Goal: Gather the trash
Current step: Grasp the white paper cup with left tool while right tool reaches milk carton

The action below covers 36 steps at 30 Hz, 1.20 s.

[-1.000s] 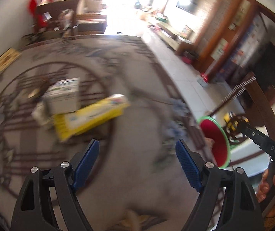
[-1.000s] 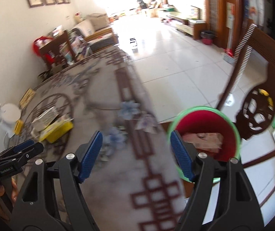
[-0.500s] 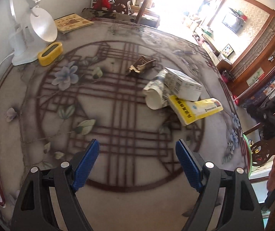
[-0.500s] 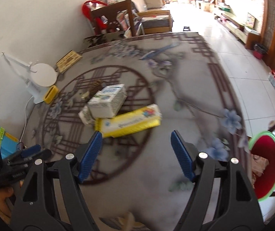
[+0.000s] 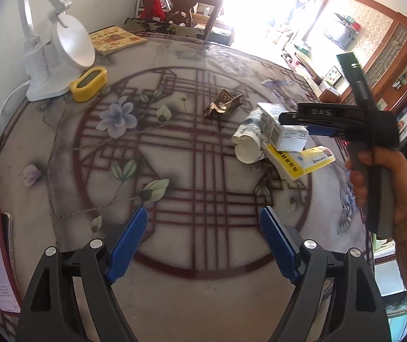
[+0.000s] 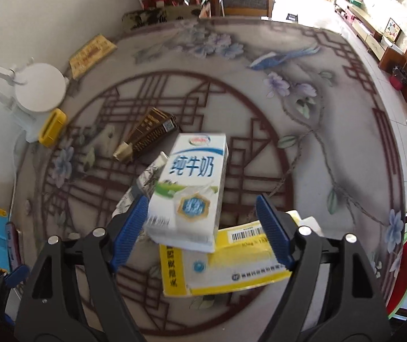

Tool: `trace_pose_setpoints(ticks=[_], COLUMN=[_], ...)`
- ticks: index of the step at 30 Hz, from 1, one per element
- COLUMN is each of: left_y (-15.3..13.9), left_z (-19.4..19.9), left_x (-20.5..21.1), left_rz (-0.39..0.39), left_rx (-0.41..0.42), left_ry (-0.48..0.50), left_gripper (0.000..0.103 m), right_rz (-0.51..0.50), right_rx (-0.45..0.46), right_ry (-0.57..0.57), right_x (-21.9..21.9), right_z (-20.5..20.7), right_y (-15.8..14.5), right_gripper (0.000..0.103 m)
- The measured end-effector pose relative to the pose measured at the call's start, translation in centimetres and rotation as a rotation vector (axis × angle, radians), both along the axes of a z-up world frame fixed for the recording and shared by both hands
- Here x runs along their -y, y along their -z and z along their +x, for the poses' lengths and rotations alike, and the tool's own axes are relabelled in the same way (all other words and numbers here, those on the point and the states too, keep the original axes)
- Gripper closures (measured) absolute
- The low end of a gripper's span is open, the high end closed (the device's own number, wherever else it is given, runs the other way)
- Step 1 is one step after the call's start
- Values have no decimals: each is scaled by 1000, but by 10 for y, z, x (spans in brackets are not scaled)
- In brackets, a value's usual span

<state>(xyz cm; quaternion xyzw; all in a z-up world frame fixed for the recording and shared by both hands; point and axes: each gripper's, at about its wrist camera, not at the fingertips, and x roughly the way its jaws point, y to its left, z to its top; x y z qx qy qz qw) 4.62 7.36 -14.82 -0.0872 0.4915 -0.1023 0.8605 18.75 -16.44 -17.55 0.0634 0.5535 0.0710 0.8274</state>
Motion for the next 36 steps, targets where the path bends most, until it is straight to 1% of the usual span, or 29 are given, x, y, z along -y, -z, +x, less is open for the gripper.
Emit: trace_pose_setpoints(ticks=[1, 2, 4, 5, 7, 9, 12, 13, 14, 15, 19, 22, 23, 25, 26, 27, 28, 29, 30, 31, 32, 33, 35, 36], left_y=[1, 1, 1, 1, 3, 3, 1, 1, 0, 0, 2, 5, 7, 14, 18, 22, 29, 35, 40, 44, 50, 55, 58, 57], left_z=[-1, -2, -2, -1, 3, 10, 25, 29, 35, 40, 67, 90, 100, 121, 129, 136, 144, 149, 153, 155, 155, 155, 150, 146], left_x=[-3, -6, -10, -12, -13, -11, -1, 2, 7, 11, 36, 50, 54, 63, 67, 72, 78, 81, 84, 84, 84, 84, 79, 76], left_rz=[-4, -7, -13, -16, -26, -35, -45, -48, -52, -53, -41, -34, -43, -63, -60, -53, -42, -37, -42, -46, -54, -61, -79, -75], left_rx=[-2, -3, -2, 0, 2, 5, 29, 33, 36, 39, 57, 56, 47, 16, 3, -10, -35, -57, -78, -96, -117, -136, -135, -125], left_ry=[-7, -13, -25, -29, -33, -27, -3, 3, 14, 26, 74, 84, 80, 83, 88, 93, 97, 98, 97, 97, 95, 95, 88, 84], left_gripper=[25, 25, 25, 25, 25, 25, 25, 25, 25, 25, 25, 25, 25, 25, 25, 25, 27, 29, 35, 50, 68, 72, 73, 73], right_rz=[27, 48, 72, 83, 119, 134, 142, 155, 171, 196, 222, 194, 197, 216, 222, 220, 215, 208, 199, 193, 181, 172, 161, 157], right_rx=[-16, -26, -26, -21, -14, -16, -35, -44, -52, -64, -96, -93, -87, -76, -66, -56, -51, -45, -37, -30, -19, -13, -4, 0], right_ry=[-4, -5, 6, 3, 2, -18, -59, -76, -92, -101, -109, -89, -77, -46, -31, -22, -19, -17, -15, -12, -6, 1, 10, 11], right_x=[-1, -1, -1, 0, 3, 4, 1, -1, -2, -2, -2, -2, 0, 3, 5, 6, 6, 6, 8, 11, 13, 15, 17, 17], right_z=[3, 5, 5, 3, -1, -12, -33, -44, -54, -65, -116, -137, -142, -148, -152, -155, -156, -157, -158, -159, -159, -158, -155, -152], right_y=[5, 8, 8, 6, 1, -4, -5, -5, -5, -4, -2, 0, -1, -1, -2, -4, -6, -7, -10, -12, -15, -16, -19, -21], right_gripper=[27, 36, 42, 49, 57, 61, 62, 67, 94, 102, 102, 101, 100, 87, 75, 68, 67, 67, 66, 65, 63, 63, 63, 63])
